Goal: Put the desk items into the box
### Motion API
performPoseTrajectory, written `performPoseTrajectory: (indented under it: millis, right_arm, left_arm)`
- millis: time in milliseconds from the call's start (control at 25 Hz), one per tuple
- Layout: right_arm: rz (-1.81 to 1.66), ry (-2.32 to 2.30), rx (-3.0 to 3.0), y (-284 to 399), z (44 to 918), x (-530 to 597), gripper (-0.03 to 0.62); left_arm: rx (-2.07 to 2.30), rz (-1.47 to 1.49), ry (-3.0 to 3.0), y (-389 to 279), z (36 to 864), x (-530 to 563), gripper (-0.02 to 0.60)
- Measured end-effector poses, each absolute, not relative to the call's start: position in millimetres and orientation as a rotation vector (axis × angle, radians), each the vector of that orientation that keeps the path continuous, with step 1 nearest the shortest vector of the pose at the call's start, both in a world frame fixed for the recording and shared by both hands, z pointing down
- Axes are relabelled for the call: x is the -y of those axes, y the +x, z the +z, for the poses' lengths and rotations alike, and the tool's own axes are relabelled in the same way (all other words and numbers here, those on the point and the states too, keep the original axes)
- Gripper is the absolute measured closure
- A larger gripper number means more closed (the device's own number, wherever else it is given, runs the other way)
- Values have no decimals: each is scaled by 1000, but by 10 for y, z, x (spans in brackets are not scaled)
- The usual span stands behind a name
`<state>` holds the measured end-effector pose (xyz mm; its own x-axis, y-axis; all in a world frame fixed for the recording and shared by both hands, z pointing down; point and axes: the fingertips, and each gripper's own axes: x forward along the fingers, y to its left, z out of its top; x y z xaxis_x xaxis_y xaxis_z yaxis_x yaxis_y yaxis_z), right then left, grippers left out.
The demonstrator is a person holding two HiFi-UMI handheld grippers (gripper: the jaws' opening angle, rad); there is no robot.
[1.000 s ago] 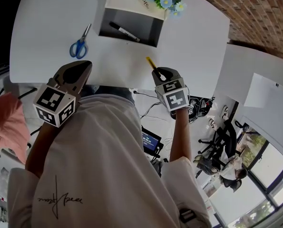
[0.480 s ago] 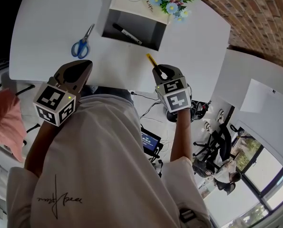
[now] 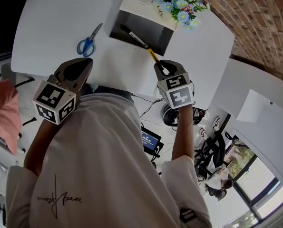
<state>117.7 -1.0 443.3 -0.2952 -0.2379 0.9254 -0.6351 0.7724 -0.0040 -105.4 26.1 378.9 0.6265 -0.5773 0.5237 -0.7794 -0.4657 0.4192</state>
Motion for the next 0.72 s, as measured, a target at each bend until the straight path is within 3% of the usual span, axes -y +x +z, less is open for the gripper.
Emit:
performPoseTrajectory:
  millis: [720]
  right_arm:
    - [387,592,1907,845,4540,412,511]
  left_arm:
    - [1124,395,2139,-1237,3864,-246,577]
